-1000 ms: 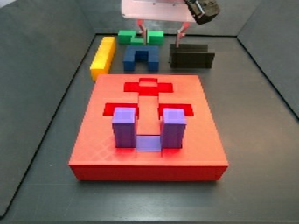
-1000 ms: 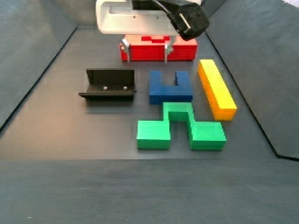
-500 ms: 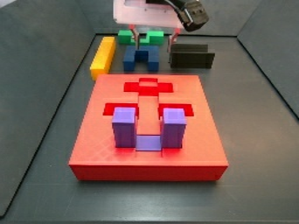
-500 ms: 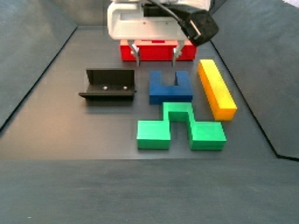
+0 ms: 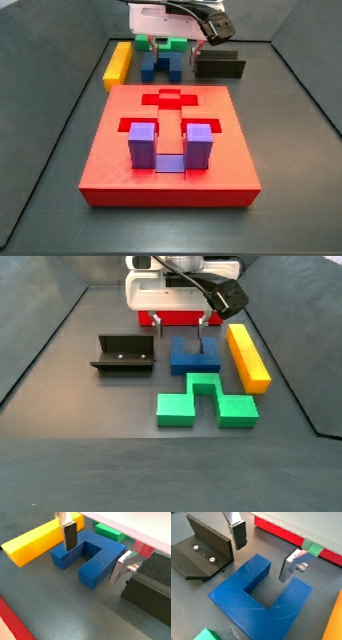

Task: Pick up the blue object. Move up. Place the blue object on the fixture. Regrasp the blue object. Move to above the board. Insert the blue object.
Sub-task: Pick up the blue object.

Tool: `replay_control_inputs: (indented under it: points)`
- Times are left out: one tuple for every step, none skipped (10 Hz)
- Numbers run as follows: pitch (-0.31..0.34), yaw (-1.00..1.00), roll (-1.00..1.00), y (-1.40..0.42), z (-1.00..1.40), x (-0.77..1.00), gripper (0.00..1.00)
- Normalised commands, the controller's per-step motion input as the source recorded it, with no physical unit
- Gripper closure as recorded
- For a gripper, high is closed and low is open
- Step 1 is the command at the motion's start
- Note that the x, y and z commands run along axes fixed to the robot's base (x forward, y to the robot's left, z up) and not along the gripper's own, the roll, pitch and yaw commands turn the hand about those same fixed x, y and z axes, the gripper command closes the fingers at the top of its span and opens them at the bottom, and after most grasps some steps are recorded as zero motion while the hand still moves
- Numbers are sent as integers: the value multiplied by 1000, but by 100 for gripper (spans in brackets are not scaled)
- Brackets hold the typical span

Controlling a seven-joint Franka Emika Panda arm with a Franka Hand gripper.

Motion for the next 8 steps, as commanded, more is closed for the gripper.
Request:
replay_control_inputs:
  points:
    - [0,0,0,11,-169,0,0]
    - [0,0,0,0,-180,0,0]
    - [0,0,0,0,-154,17,0]
    - [0,0,0,0,-146,0,0]
    - [0,0,0,0,-143,0,0]
    - [0,20,0,0,-134,0,0]
    - [0,140,107,-120,-140,0,0]
    - [0,143,46,-26,-149,14,0]
